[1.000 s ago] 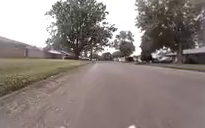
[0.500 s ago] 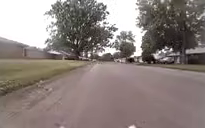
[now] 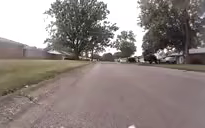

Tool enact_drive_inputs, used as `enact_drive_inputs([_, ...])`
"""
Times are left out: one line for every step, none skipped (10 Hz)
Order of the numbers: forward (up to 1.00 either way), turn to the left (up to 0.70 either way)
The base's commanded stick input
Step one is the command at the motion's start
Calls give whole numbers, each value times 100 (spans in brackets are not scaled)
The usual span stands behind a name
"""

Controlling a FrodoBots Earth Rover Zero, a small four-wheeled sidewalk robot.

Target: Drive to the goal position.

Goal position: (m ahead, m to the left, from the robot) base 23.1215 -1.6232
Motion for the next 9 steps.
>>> enact_drive_inputs([100,0])
enact_drive_inputs([100,0])
enact_drive_inputs([100,0])
enact_drive_inputs([100,0])
enact_drive_inputs([100,0])
enact_drive_inputs([100,0])
enact_drive_inputs([100,0])
enact_drive_inputs([100,0])
enact_drive_inputs([100,0])
